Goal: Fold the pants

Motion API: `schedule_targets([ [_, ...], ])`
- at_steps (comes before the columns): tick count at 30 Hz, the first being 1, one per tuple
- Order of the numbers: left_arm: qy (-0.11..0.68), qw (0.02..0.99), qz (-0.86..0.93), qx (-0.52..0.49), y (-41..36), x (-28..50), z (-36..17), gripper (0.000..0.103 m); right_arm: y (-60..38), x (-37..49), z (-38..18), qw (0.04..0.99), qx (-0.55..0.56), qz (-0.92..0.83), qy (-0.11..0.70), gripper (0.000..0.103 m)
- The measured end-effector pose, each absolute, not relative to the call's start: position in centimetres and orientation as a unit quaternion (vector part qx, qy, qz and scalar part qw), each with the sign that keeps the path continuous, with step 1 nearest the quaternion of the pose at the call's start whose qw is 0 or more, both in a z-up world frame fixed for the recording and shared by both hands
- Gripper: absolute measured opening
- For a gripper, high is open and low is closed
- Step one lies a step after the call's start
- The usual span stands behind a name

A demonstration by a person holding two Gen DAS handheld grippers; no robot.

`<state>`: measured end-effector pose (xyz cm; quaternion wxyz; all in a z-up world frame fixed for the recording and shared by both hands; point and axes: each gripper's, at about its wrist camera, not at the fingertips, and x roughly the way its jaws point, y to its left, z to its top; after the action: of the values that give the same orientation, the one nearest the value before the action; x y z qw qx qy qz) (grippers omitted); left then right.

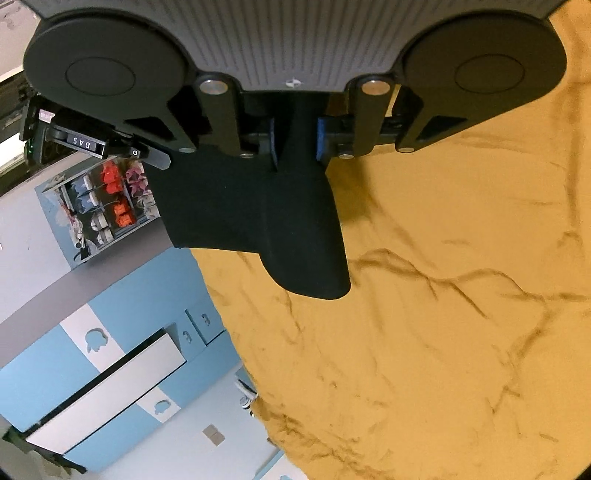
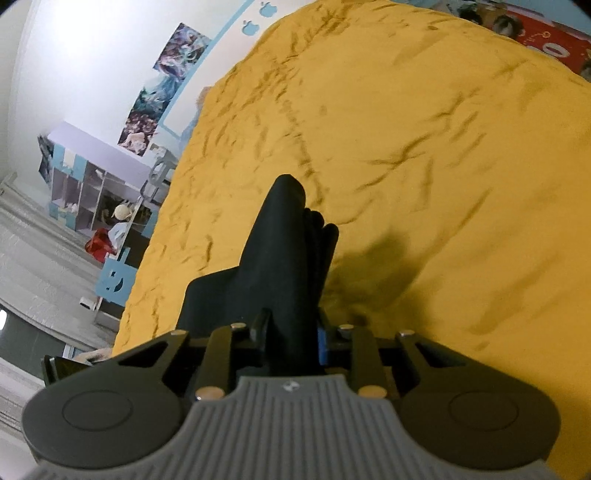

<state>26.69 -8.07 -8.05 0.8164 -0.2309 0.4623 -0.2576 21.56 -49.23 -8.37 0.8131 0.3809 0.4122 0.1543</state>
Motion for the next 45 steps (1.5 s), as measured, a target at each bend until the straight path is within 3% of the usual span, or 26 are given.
schedule_targets([
  [15, 0.500, 0.818, -0.242, -0.147, 2.0, 28.3, -1.1, 0.020, -36.9, 19.3, -5.0, 0.785, 0.412, 0.224, 0.404, 0.019],
  [33, 0.548, 0.774, -0.230, -0.218, 4.7, 32.7, -13.8, 0.022, -34.3, 23.6, -13.7, 0.776, 0.412, 0.180, 0.443, 0.018],
  [40, 0.557, 0.763, -0.231, -0.232, 5.4, 32.8, -16.1, 0.028, -34.3, 23.9, -15.8, 0.771, 0.405, 0.167, 0.462, 0.017],
  [45, 0.553, 0.778, -0.216, -0.207, 5.2, 32.2, -14.5, 0.041, -33.6, 24.3, -15.0, 0.782, 0.379, 0.162, 0.468, 0.022],
])
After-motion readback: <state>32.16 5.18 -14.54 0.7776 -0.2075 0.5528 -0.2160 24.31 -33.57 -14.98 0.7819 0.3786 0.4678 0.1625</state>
